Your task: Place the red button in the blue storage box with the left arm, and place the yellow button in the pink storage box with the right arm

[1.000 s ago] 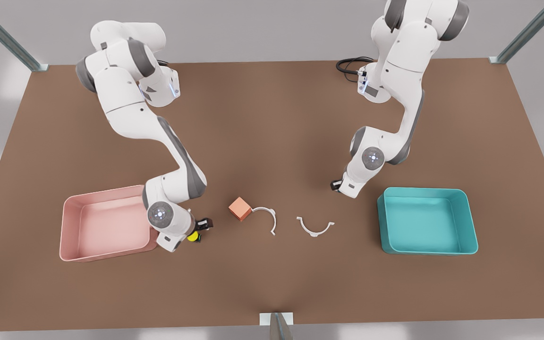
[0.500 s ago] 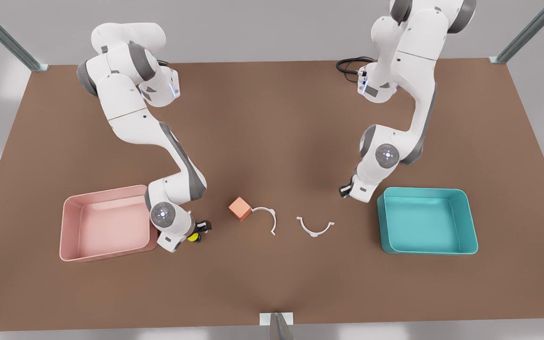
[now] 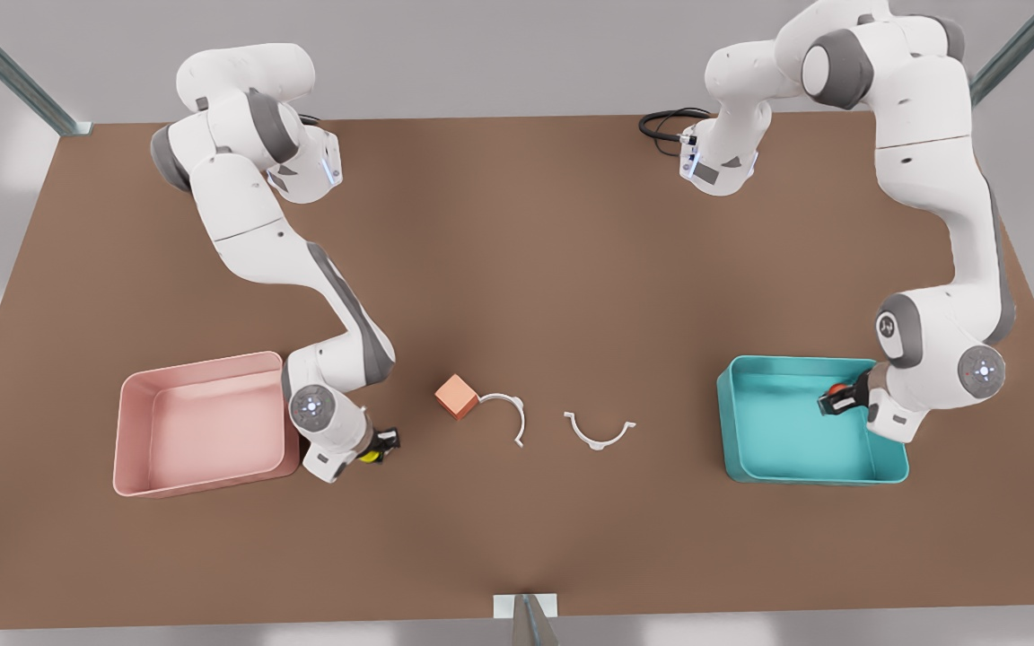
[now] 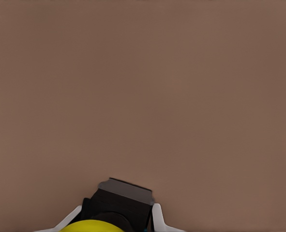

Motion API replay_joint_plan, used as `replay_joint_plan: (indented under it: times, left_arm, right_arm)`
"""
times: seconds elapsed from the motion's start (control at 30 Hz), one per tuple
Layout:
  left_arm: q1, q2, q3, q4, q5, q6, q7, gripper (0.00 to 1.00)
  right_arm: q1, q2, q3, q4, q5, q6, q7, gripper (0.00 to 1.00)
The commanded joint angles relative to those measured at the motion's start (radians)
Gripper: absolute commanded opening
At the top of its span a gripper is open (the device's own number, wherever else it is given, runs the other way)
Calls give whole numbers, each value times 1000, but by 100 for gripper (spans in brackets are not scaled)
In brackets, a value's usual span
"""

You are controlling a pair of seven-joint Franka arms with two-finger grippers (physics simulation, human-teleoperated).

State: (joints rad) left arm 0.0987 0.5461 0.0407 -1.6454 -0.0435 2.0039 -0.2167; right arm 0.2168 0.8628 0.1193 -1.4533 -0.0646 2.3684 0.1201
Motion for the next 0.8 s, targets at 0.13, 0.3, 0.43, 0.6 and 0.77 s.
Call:
replay_joint_plan:
  times: [0.13,0.3,0.43,0.6,0.77]
  left_arm:
    - [-11,109,-1,6,7,-33,465,59]
    - [-13,107,-2,7,5,-33,465,99]
    - [-36,100,-4,33,2,-36,451,100]
    - [-79,-49,-5,85,-3,-42,212,100]
    - [-103,-261,-5,93,-1,-177,211,100]
  right_arm:
    - [-76,-183,2,2,-8,-159,-36,46]
    - [-227,-307,13,-21,-3,-331,-206,46]
    - [-339,-344,14,-113,-1,-330,-341,46]
    - [-476,-338,122,-219,-6,-272,-352,49]
    - [-491,-232,108,-210,-63,-170,-352,51]
